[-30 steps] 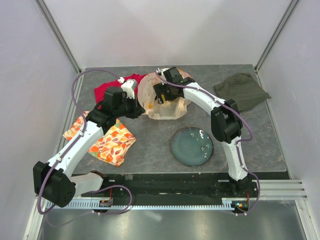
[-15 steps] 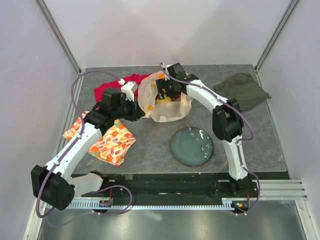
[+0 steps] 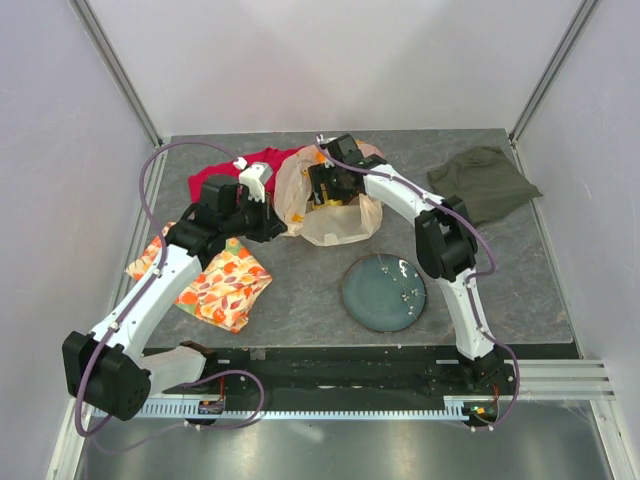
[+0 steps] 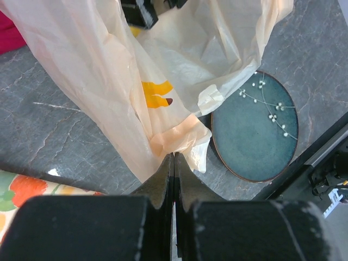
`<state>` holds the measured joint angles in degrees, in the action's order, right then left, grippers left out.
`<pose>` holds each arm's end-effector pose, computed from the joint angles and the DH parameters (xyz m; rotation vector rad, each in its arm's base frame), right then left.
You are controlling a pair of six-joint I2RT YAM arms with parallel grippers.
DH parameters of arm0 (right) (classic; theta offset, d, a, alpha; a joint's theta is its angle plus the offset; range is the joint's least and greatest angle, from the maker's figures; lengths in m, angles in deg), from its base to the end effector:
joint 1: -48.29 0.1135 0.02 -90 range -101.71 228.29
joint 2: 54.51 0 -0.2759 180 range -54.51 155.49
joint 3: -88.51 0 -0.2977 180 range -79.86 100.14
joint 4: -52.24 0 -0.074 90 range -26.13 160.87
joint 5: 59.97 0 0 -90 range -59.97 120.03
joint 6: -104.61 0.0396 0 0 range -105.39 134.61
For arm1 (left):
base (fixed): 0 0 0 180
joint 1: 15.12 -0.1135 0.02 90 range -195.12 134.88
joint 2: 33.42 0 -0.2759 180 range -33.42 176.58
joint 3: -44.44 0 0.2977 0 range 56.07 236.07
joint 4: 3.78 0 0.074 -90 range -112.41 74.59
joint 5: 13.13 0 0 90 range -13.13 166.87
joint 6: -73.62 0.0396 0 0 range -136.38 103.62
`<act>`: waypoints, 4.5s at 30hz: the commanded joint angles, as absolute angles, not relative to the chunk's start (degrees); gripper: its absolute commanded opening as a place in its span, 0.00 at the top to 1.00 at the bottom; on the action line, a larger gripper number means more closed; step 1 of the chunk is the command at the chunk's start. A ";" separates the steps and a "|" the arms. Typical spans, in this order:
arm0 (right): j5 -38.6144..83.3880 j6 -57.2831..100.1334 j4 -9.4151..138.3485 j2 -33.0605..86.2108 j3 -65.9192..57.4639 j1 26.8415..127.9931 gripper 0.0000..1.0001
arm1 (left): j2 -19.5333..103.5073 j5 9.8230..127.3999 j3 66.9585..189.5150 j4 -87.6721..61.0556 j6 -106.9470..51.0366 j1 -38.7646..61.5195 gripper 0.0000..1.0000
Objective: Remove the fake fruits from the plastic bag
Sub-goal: Take out the fake fruit from the plastic bag, then place the fake fruit on the plate, then take out the fake fruit from the plastic bag.
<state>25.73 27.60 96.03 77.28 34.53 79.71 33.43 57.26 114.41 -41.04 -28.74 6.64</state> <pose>0.4880 0.3016 0.2029 -0.4312 2.4436 0.4316 0.2745 -0.1239 0.3209 0.3821 2.1814 -0.7074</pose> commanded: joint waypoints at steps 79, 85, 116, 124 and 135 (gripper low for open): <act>17.70 -13.60 96.75 50.24 13.20 80.64 0.43 | 39.71 50.77 123.38 -32.72 -31.93 4.21 0.98; 28.61 -0.98 91.64 63.08 21.10 70.98 0.52 | 39.27 50.07 125.94 -33.77 -31.15 4.21 0.99; 35.30 -3.67 92.08 61.24 20.86 76.24 0.24 | 37.86 43.04 124.97 -34.31 -23.14 3.07 0.98; 37.67 -8.06 92.08 64.06 17.88 76.06 0.20 | 39.09 41.89 124.80 -33.08 -24.28 3.25 0.98; 36.44 -10.26 94.02 68.37 21.92 75.71 0.27 | 39.97 41.63 125.15 -32.64 -24.20 3.51 0.98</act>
